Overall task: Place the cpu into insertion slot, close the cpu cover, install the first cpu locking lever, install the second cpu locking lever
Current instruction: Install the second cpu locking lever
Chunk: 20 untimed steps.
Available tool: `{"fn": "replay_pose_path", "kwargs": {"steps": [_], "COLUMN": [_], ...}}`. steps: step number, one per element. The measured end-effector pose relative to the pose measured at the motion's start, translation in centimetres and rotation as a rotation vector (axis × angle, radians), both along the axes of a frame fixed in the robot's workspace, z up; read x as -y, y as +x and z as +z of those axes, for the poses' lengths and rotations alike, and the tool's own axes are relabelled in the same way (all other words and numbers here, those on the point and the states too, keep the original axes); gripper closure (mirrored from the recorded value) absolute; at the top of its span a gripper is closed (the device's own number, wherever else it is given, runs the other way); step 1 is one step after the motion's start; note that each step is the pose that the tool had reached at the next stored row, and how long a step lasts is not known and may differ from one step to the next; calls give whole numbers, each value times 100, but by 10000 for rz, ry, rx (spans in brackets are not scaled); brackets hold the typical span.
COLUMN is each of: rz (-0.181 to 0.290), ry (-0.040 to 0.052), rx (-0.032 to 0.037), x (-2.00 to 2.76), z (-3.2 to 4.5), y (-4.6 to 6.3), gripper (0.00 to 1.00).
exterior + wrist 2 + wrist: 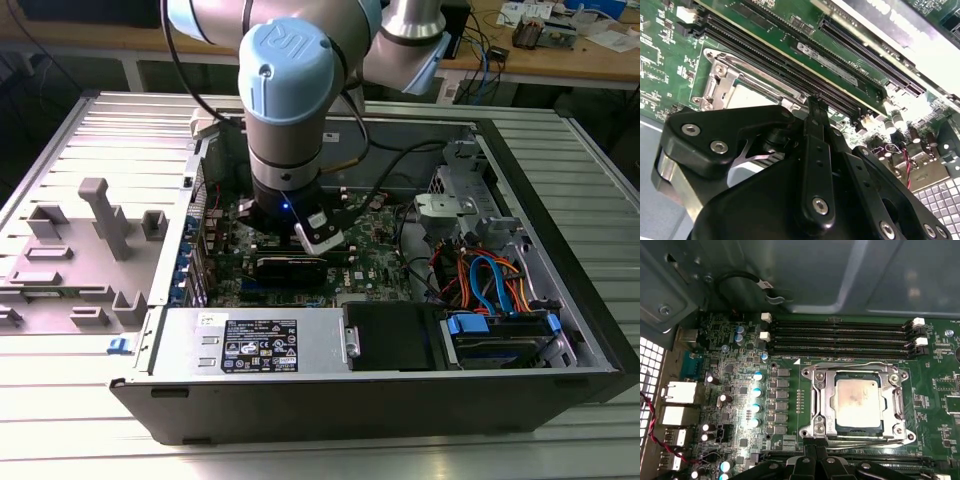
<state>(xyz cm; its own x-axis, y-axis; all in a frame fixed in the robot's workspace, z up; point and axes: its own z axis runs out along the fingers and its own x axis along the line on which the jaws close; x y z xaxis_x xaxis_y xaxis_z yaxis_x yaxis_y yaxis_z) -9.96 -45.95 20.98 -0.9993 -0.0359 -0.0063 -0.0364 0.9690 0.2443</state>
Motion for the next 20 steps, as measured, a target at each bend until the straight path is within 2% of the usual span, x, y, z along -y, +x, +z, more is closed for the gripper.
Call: {"fn": "replay_pose_path", "kwargs": {"steps": [9,20], "rz": [1,1], "ry": [-1,14], "rx": [-1,0], "x": [-1,-2], "z": [-56,-63], "y": [-36,-43], "gripper": [89,89]}}
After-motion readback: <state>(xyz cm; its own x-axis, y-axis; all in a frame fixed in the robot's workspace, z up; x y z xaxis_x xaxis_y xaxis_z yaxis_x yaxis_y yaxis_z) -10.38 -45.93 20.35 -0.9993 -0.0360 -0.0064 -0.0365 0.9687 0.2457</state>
